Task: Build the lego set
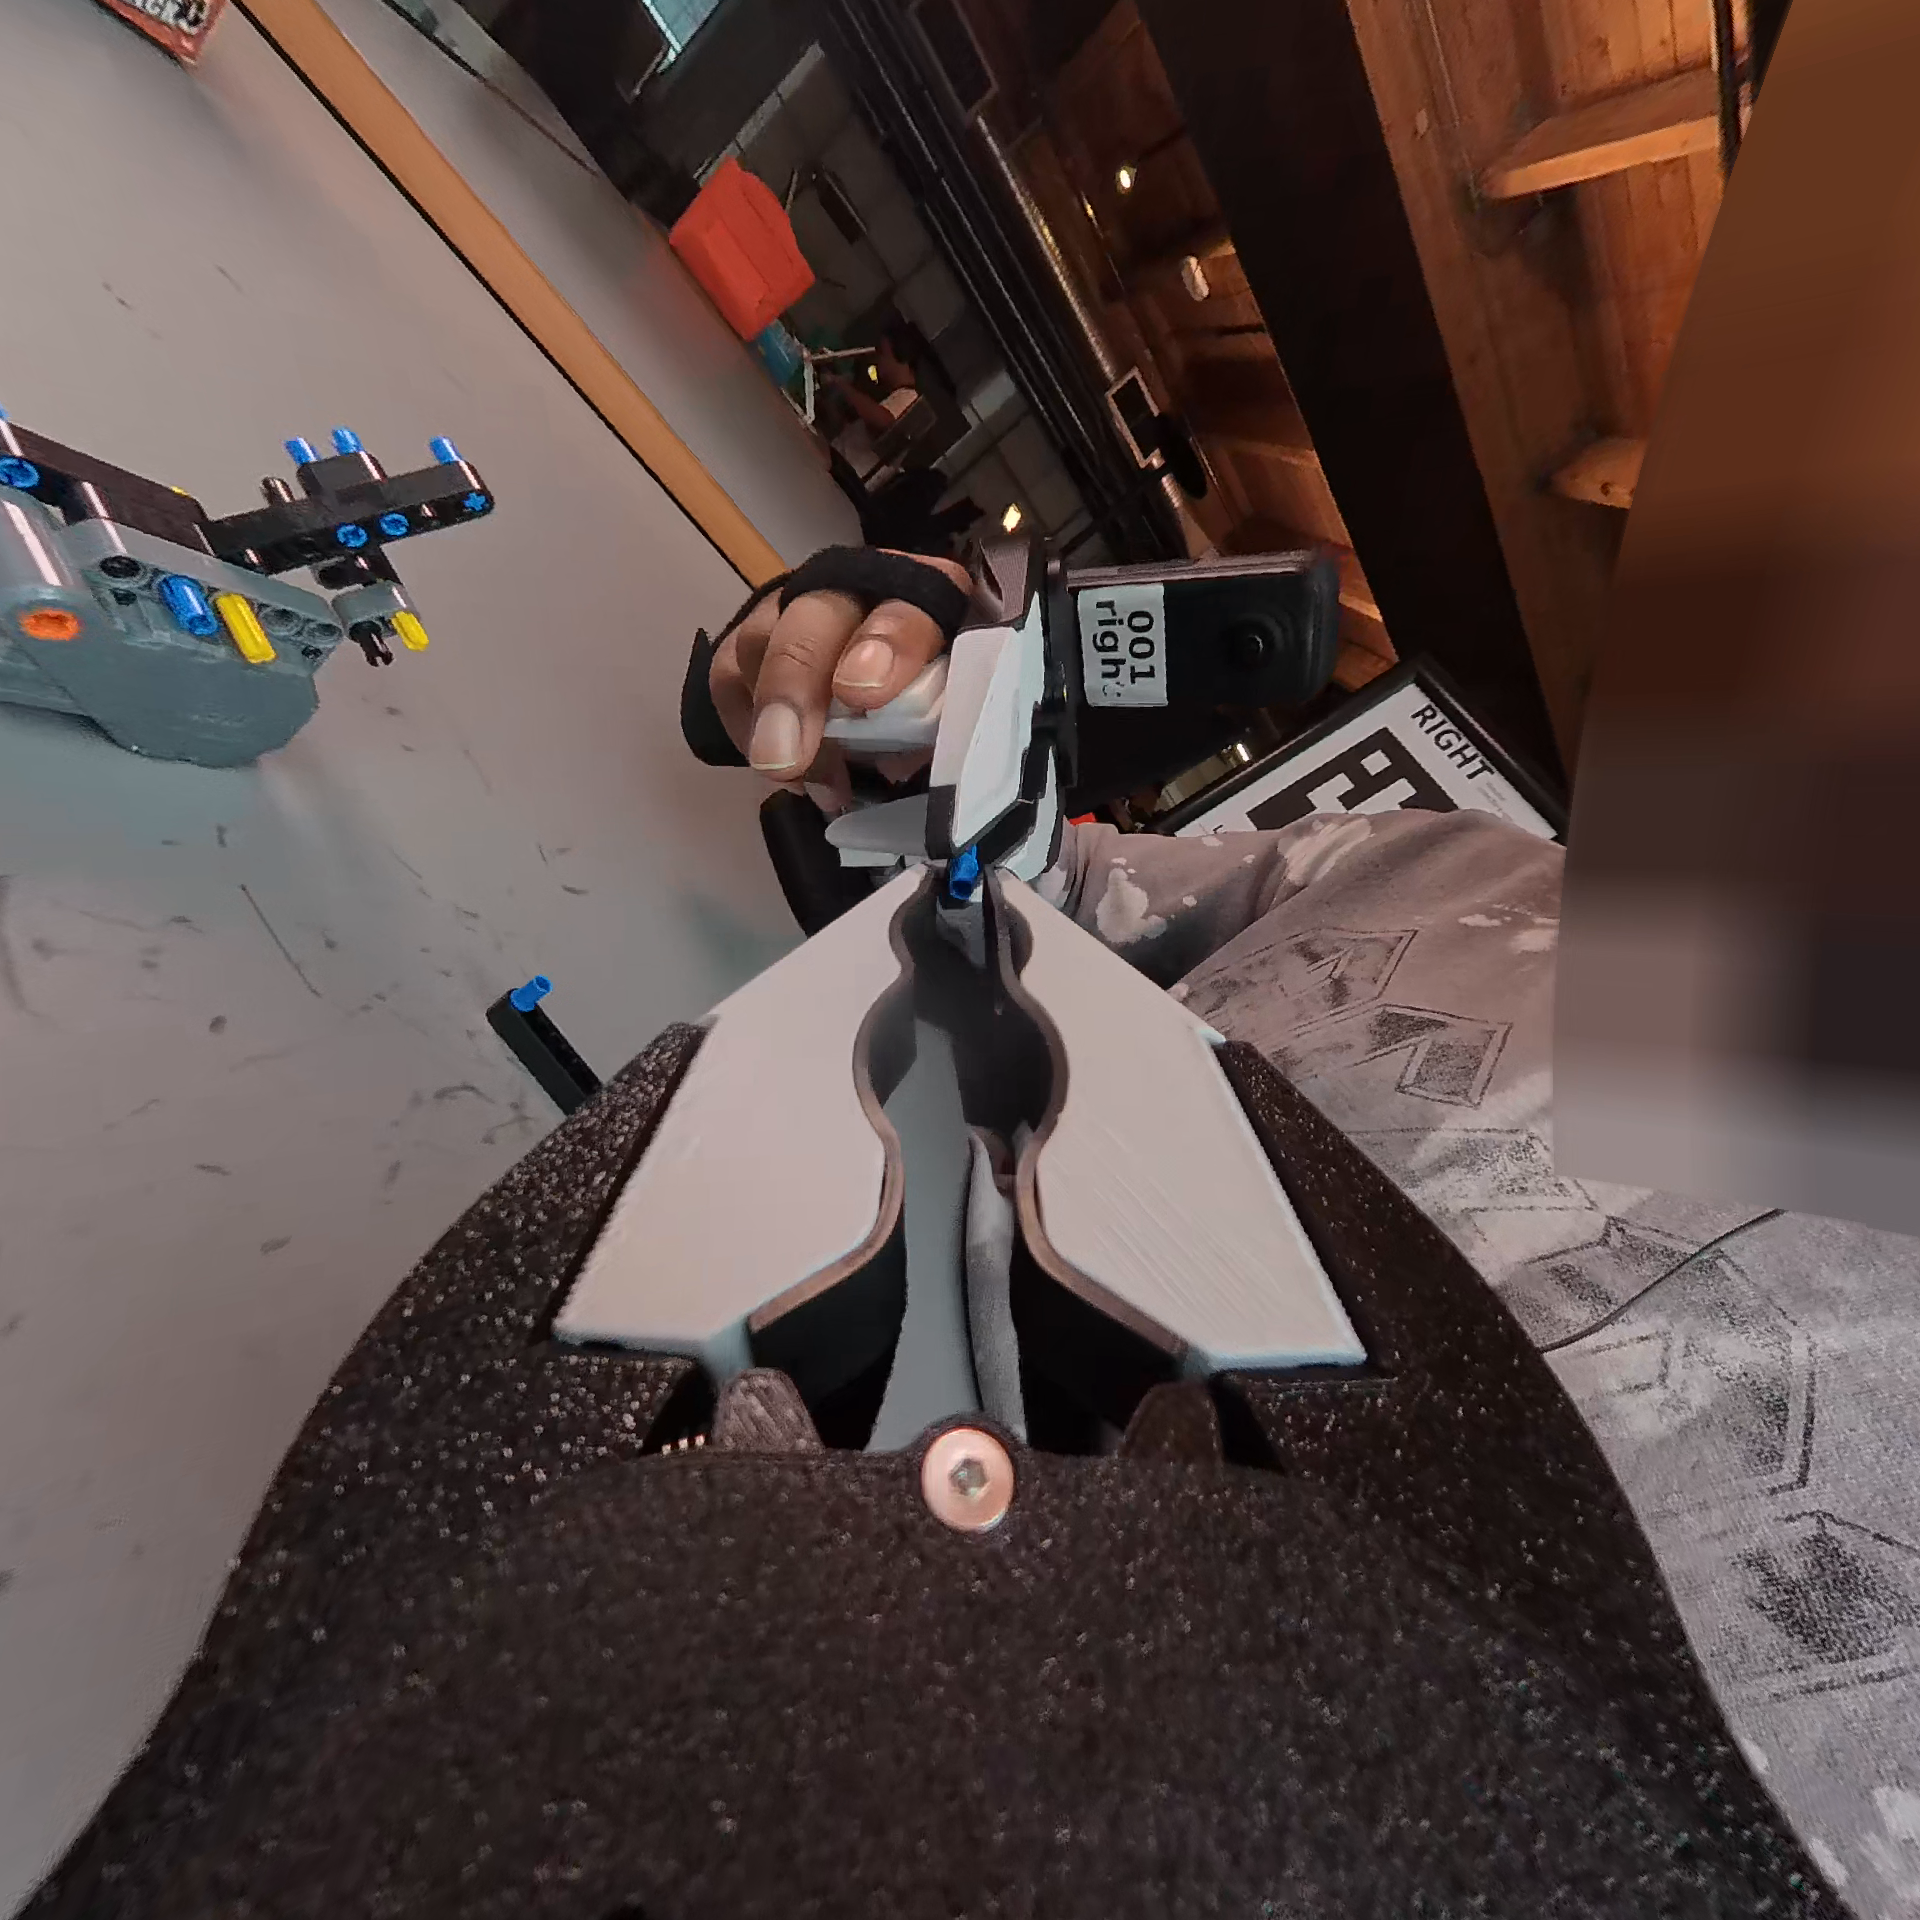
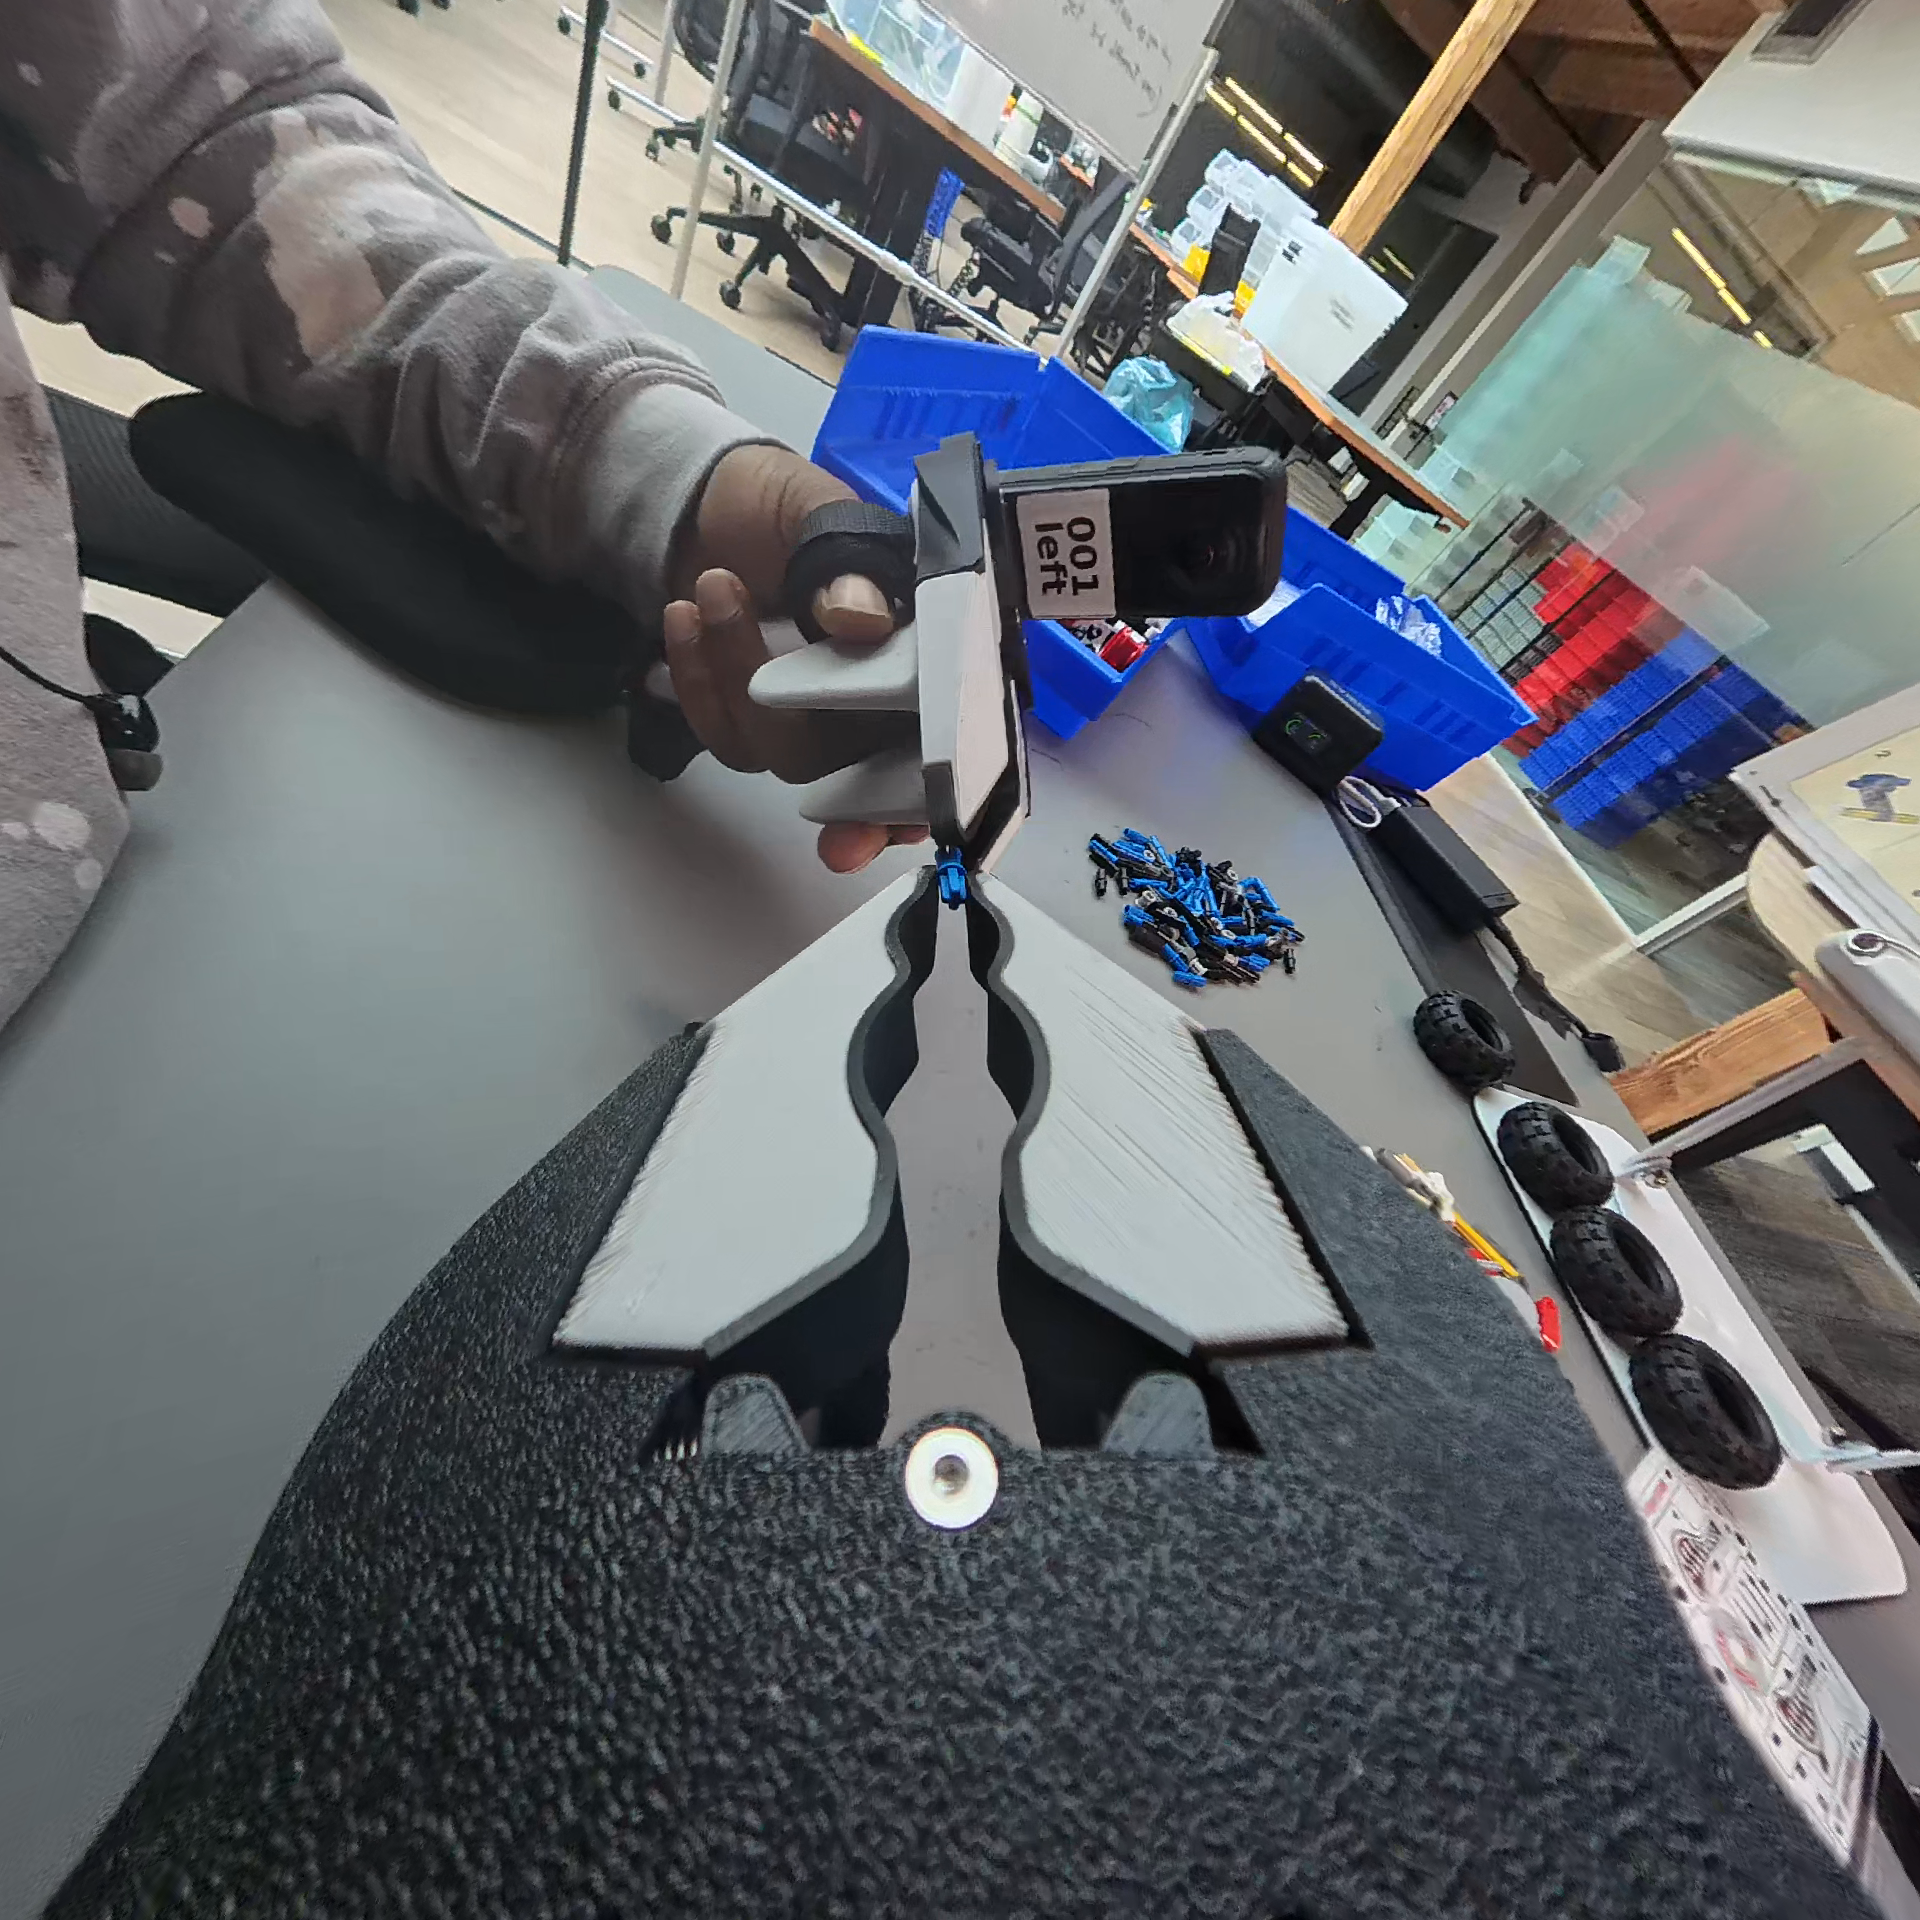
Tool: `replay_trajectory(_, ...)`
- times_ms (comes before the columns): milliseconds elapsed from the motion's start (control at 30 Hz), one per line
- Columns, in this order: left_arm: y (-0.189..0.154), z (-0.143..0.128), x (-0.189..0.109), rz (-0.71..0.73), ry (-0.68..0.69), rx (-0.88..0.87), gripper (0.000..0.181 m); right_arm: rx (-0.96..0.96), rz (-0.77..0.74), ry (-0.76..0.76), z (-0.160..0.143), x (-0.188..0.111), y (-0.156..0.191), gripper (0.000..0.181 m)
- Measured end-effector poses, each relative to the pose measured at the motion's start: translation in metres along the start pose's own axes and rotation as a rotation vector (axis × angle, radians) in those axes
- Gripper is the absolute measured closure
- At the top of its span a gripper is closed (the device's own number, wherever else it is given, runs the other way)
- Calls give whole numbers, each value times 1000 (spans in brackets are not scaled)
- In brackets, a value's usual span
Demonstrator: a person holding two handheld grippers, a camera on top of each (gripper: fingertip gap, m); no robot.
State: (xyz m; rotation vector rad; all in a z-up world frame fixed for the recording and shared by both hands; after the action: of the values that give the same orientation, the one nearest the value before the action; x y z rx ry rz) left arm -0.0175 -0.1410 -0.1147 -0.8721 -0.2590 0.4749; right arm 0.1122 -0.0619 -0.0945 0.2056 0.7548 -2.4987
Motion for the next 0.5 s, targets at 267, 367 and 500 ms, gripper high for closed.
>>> replay_trajectory(267, -3, 3, 0, -12, -50, -5, 176, -37, -92, -22, 4, 4, -2, 176)
replay_trajectory(367, -3, 3, 0, -5, -51, -5, 177, -38, -97, -22, 4, 5, -2, 176)
replay_trajectory(500, -4, 3, -1, 14, -49, 10, 177, -47, -110, -16, 5, 7, -1, 176)
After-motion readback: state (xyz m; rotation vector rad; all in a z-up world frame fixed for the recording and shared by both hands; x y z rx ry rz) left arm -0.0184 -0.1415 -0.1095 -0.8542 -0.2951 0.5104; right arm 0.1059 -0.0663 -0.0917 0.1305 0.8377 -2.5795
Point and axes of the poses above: each gripper's, where its closed fingertips meet, x out along the fingers, z out of its top, y = z × x across the jaws, the point moved 8 cm from there along -x, back along the fingers, and after that the axes turned 4 degrees about y, right-handed, at the moved point
